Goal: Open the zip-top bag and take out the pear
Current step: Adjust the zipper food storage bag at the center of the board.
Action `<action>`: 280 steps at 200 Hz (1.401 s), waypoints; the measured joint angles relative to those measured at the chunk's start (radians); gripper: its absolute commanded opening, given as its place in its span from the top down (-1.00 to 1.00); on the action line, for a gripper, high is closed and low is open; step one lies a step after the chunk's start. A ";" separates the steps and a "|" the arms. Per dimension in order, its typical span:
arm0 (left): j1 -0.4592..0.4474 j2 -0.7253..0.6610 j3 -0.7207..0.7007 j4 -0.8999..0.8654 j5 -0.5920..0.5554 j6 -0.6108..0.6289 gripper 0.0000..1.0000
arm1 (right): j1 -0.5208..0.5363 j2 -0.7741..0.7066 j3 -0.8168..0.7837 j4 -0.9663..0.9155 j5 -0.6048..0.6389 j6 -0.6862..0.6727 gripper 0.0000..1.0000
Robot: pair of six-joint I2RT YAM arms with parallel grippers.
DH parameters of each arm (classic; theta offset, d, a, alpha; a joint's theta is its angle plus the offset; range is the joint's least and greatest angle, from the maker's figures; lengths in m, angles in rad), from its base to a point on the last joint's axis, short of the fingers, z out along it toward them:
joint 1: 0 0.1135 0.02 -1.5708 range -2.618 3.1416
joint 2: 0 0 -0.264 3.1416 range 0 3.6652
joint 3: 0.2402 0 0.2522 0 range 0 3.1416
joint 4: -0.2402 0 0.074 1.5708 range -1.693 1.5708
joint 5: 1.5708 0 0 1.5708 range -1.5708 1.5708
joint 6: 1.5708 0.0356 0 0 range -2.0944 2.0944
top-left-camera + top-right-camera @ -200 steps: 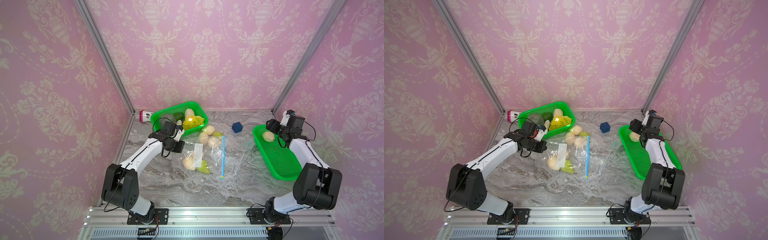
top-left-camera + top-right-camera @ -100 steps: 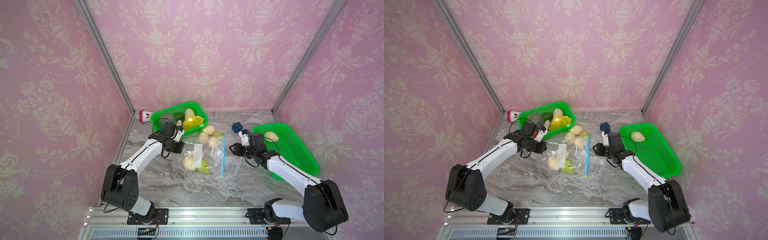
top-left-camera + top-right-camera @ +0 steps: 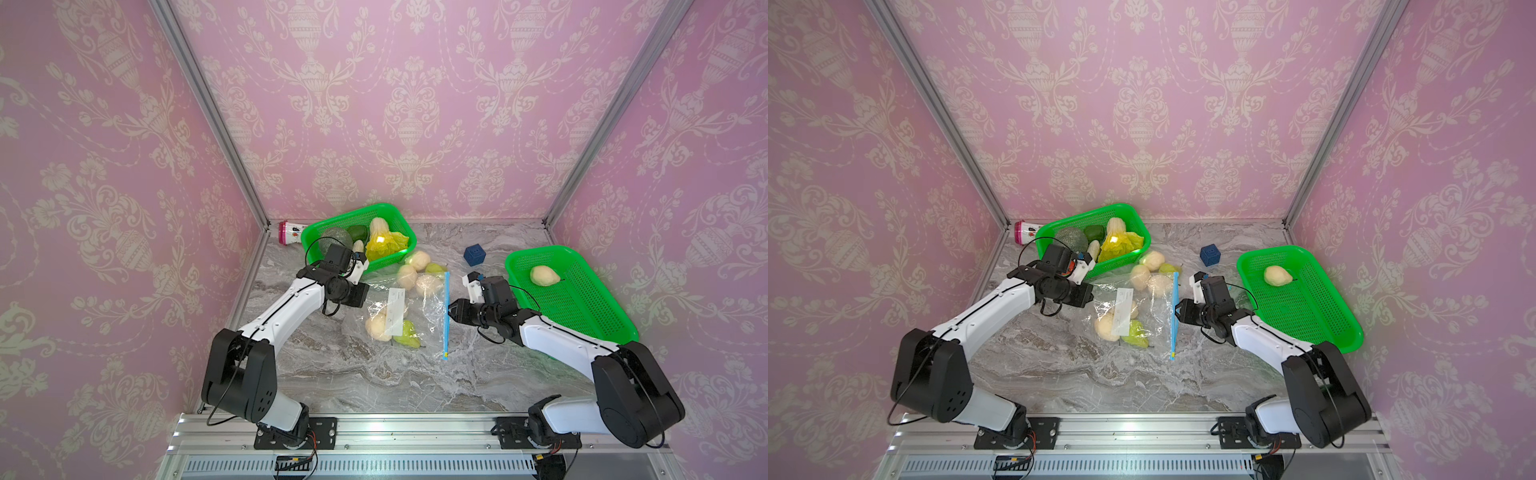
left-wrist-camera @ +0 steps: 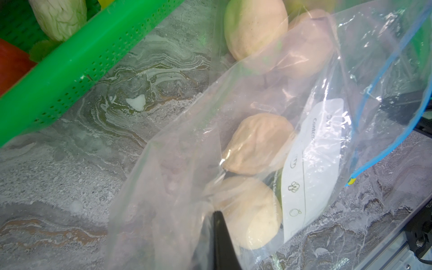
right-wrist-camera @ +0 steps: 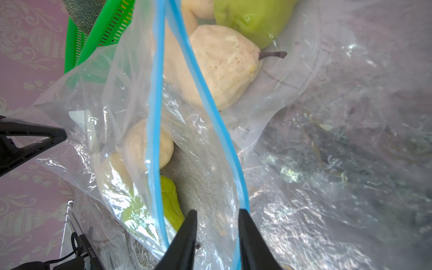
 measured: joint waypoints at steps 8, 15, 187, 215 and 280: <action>0.000 0.000 0.000 0.000 0.000 0.000 1.00 | 0.006 0.018 -0.004 0.019 -0.004 0.000 0.36; 0.000 0.000 0.000 0.000 0.000 0.000 1.00 | 0.012 0.031 -0.010 0.039 -0.011 0.000 0.35; -0.007 -0.024 0.011 0.010 0.113 -0.061 1.00 | 0.123 0.259 -0.209 0.951 -0.309 0.248 -0.62; -0.066 -0.101 0.094 -0.023 0.152 -0.107 1.00 | 0.123 0.259 -0.209 0.933 -0.278 0.250 -0.60; -0.259 -0.222 0.190 -0.057 0.159 -0.198 1.00 | 0.092 0.259 -0.245 0.986 -0.214 0.288 -0.65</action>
